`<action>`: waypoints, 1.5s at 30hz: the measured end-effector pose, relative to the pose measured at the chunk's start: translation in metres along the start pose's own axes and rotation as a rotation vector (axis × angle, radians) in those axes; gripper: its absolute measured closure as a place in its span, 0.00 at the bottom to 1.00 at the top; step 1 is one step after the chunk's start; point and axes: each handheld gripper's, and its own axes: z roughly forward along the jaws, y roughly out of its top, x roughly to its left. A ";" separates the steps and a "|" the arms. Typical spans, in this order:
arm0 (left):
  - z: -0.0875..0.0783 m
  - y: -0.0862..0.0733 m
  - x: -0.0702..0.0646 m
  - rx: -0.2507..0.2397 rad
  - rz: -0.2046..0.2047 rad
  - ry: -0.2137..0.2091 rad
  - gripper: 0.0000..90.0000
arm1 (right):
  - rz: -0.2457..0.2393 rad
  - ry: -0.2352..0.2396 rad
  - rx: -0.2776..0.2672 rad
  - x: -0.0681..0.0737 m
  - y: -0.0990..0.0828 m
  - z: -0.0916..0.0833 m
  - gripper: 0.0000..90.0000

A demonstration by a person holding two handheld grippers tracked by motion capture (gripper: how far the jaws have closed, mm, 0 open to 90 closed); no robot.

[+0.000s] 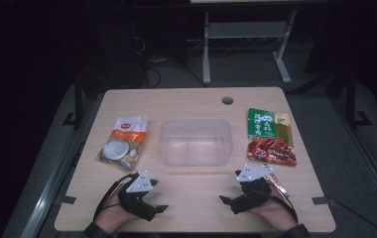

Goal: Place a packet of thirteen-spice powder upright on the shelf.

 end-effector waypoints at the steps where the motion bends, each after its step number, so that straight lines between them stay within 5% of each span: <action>1: -0.001 0.000 0.001 0.008 0.002 0.005 0.14 | 0.003 0.003 -0.005 0.000 0.000 -0.002 0.02; 18: -0.006 -0.001 0.006 -0.021 -0.031 0.009 0.14 | 0.007 -0.023 -0.033 -0.005 0.001 -0.012 0.03; 38: -0.007 -0.002 0.008 -0.020 -0.044 0.006 0.15 | 0.093 -0.146 -0.033 -0.046 -0.015 -0.039 0.03; 45: -0.006 -0.002 0.007 -0.021 -0.042 -0.001 0.15 | 0.128 -0.204 -0.036 -0.062 -0.023 -0.050 0.16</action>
